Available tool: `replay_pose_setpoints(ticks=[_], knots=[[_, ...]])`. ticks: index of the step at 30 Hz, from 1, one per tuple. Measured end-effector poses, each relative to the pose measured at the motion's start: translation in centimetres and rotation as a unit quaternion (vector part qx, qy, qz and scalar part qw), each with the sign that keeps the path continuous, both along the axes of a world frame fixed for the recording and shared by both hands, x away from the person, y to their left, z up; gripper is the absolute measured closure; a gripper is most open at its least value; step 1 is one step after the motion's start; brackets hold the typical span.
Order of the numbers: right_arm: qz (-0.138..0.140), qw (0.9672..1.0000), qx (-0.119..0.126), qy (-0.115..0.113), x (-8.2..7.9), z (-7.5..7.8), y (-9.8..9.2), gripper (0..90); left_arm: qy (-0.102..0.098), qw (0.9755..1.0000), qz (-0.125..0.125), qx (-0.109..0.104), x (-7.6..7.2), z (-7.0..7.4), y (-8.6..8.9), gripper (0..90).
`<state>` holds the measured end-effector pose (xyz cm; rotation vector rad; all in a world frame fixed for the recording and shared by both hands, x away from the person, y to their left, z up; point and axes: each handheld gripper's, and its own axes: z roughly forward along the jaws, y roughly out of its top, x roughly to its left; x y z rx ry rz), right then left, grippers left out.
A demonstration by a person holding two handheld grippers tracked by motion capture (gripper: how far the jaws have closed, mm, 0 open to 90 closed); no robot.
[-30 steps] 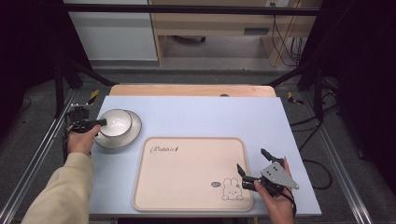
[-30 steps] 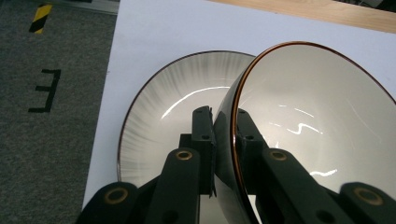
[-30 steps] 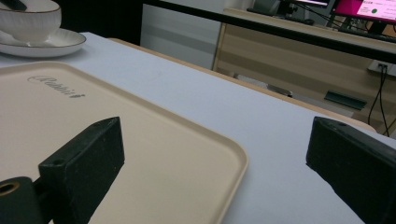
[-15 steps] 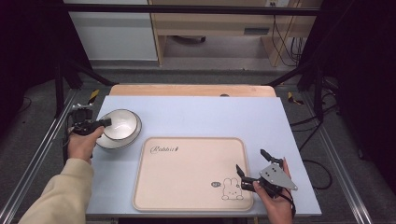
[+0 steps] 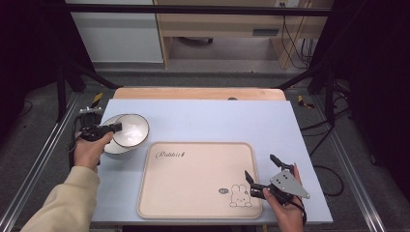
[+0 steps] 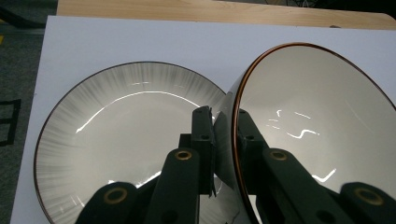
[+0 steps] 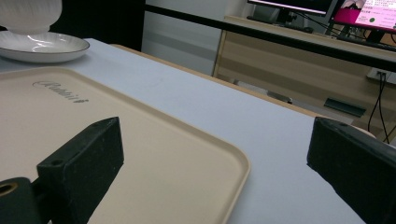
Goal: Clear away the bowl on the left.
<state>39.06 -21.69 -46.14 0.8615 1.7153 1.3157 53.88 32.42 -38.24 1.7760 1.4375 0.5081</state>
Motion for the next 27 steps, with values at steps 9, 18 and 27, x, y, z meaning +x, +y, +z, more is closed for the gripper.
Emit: replay_pose_setpoints(ticks=[9, 18, 27], knots=[[0.0, 1.0, 0.006, -0.001, 0.0, 0.0, -0.2, 3.8, 0.0, 0.9999, -0.013, -0.01, -0.1, 0.1, -0.9, 81.4], [-0.001, 0.9999, 0.014, -0.003, 0.1, 0.1, -0.5, 3.8, 0.001, 0.9995, -0.027, -0.016, -0.4, 0.4, -1.7, 81.3], [-0.004, 0.9997, 0.023, -0.007, 0.0, 0.3, -0.7, 3.8, 0.005, 0.9988, -0.042, -0.024, -0.6, 0.6, -2.9, 81.3]])
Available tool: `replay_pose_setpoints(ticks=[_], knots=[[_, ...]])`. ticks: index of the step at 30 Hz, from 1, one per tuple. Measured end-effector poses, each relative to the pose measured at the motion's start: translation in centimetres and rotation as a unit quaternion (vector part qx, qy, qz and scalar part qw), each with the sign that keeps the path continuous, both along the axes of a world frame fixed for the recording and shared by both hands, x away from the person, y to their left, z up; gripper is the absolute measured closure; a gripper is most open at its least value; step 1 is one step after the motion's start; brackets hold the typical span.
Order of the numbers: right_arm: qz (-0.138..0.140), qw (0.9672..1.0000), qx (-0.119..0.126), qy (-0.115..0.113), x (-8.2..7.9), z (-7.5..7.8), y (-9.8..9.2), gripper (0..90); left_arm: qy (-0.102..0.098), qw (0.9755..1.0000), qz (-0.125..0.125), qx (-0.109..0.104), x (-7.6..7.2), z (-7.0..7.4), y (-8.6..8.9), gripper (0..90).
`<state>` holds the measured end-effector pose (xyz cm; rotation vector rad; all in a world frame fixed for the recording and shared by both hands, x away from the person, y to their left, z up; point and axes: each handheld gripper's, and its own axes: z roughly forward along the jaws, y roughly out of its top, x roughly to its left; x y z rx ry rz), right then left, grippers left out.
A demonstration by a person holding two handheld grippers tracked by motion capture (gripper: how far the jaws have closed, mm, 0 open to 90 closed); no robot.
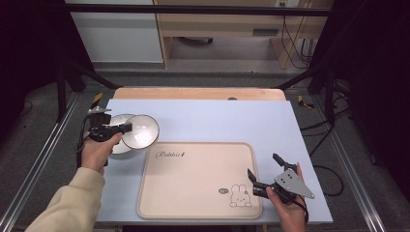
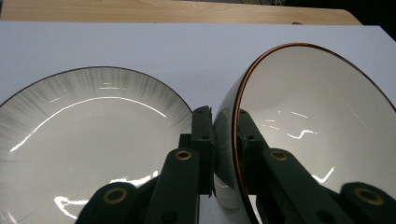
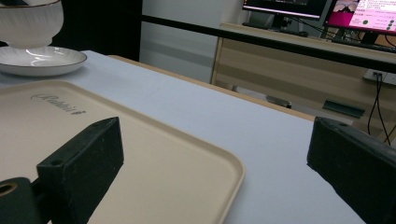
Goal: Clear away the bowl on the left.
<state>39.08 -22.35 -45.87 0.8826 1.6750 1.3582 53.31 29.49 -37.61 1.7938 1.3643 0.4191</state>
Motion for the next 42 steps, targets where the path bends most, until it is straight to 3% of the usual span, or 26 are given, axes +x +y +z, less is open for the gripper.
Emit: replay_pose_setpoints(ticks=[18, 23, 36, 40, 42], knots=[[0.0, 1.0, 0.005, -0.003, 0.0, 0.1, -0.2, 3.8, 0.007, 0.9985, -0.055, 0.004, -0.4, -0.1, -3.8, 81.3], [0.0, 1.0, 0.007, -0.005, -0.1, 0.2, -0.2, 3.8, 0.011, 0.9964, -0.083, 0.009, -0.7, -0.2, -5.4, 81.3], [-0.002, 0.9999, 0.011, -0.009, -0.2, 0.4, -0.4, 3.8, 0.015, 0.9923, -0.122, 0.014, -1.5, -0.7, -8.5, 81.2], [-0.002, 0.9998, 0.016, -0.01, -0.3, 0.4, -0.4, 3.8, 0.023, 0.9901, -0.138, 0.003, -1.5, -0.9, -9.6, 81.3], [-0.002, 0.9999, 0.013, -0.006, -0.2, 0.3, -0.4, 3.8, 0.027, 0.9894, -0.143, 0.009, -1.5, -1.1, -10.0, 81.3]])
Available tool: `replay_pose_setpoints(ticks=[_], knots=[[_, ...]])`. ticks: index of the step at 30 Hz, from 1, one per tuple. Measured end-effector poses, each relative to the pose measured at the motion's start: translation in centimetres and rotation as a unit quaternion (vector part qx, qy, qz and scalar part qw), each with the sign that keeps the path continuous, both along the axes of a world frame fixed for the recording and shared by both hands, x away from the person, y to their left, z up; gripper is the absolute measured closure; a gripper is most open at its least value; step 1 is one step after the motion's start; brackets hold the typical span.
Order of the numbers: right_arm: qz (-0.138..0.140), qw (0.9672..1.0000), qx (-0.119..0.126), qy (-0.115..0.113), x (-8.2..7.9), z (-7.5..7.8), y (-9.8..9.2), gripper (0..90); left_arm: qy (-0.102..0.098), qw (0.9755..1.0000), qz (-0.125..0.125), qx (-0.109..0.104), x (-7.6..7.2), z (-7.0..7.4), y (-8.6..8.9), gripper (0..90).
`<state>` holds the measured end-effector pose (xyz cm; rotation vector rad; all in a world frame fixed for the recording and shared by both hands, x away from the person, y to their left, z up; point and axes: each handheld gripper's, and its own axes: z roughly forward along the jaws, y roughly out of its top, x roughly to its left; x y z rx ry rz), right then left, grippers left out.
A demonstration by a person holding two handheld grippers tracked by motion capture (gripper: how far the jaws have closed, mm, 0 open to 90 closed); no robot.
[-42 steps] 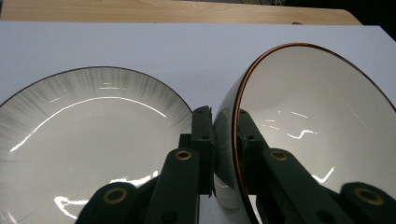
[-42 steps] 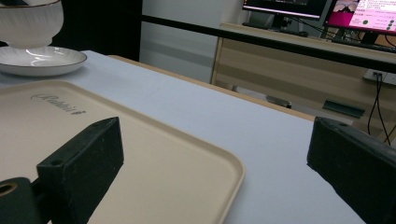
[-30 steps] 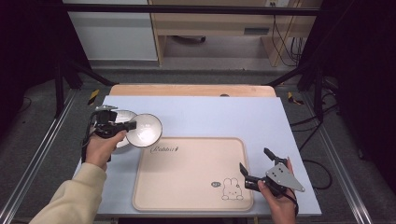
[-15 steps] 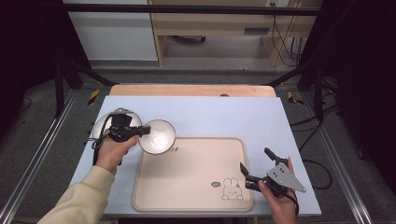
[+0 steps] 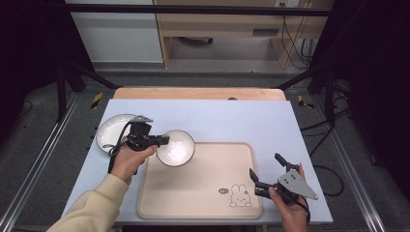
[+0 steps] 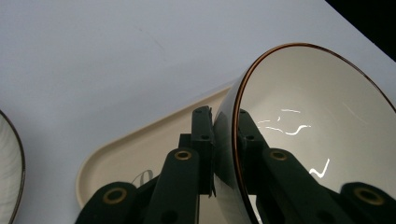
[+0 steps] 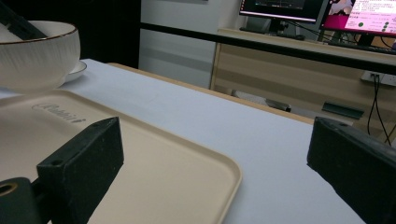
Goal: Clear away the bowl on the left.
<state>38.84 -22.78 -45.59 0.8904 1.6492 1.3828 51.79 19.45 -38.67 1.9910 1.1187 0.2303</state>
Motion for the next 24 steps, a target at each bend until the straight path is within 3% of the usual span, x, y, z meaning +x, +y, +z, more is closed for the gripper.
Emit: replay_pose_setpoints(ticks=[5, 8, 14, 24], knots=[[-0.003, 1.0, 0.008, -0.005, -0.2, 0.2, -0.3, 3.8, 0.003, 0.9999, -0.013, 0.01, -0.2, -0.2, -0.9, 81.2], [-0.005, 0.9999, 0.008, -0.005, -0.2, 0.1, -0.3, 3.8, 0.005, 0.9997, -0.023, 0.002, -0.5, -0.2, -1.4, 81.2], [-0.001, 0.9999, 0.011, -0.009, -0.3, 0.3, -0.3, 3.8, 0.004, 0.9992, -0.04, 0.006, -1.4, -0.3, -2.4, 81.2], [0.002, 0.9999, 0.004, -0.012, -0.3, 0.4, 0.0, 3.7, 0.018, 0.998, -0.06, 0.001, -2.7, -1.5, -3.9, 81.2]])
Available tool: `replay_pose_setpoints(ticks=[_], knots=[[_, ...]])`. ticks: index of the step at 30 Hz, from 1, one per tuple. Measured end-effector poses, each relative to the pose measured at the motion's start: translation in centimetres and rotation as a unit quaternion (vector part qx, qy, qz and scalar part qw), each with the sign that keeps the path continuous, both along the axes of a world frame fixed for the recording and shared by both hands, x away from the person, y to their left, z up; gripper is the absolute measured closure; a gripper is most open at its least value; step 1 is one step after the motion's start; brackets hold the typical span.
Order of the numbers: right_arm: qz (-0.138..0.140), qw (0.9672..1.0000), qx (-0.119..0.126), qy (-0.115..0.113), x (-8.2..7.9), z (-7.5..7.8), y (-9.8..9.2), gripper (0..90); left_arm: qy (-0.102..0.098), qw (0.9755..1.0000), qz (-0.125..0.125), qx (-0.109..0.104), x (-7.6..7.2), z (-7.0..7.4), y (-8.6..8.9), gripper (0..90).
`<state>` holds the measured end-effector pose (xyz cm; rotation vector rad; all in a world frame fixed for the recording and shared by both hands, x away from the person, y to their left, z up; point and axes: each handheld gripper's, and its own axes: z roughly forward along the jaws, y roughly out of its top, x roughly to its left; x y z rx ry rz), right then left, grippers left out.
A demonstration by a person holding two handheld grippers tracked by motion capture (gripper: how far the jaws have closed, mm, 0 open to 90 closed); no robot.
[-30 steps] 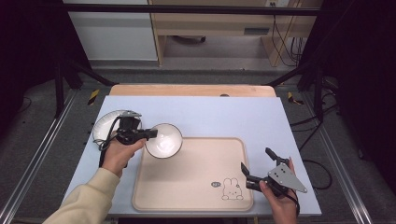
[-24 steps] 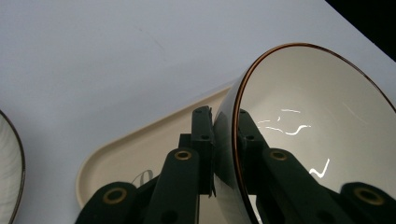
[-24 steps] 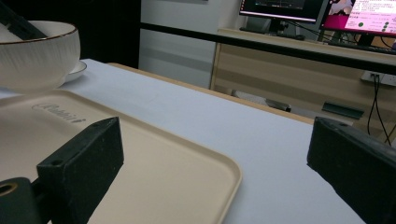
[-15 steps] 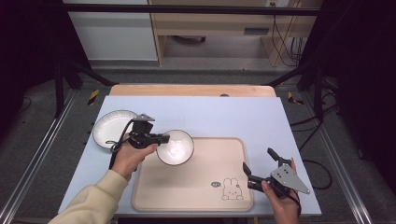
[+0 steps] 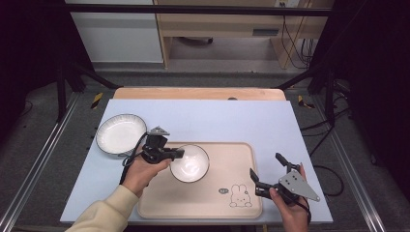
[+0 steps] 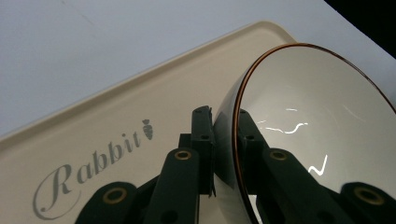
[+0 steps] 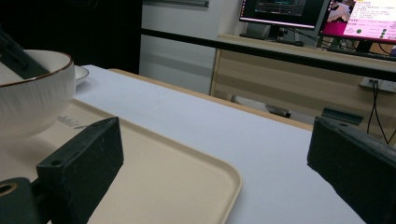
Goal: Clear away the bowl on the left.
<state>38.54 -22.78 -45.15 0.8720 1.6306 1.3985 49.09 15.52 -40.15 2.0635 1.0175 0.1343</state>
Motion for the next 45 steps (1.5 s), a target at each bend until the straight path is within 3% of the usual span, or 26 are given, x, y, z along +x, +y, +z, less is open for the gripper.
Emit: replay_pose_setpoints(ticks=[19, 45], knots=[[0.0, 1.0, -0.001, 0.0, 0.0, 0.0, -0.1, 3.5, 0.018, 0.9994, -0.027, 0.014, -1.4, -1.6, -1.9, 81.1], [0.001, 1.0, -0.001, 0.002, 0.0, 0.0, 0.0, 3.5, 0.025, 0.9992, -0.024, 0.02, -1.8, -2.6, -1.3, 81.1]])
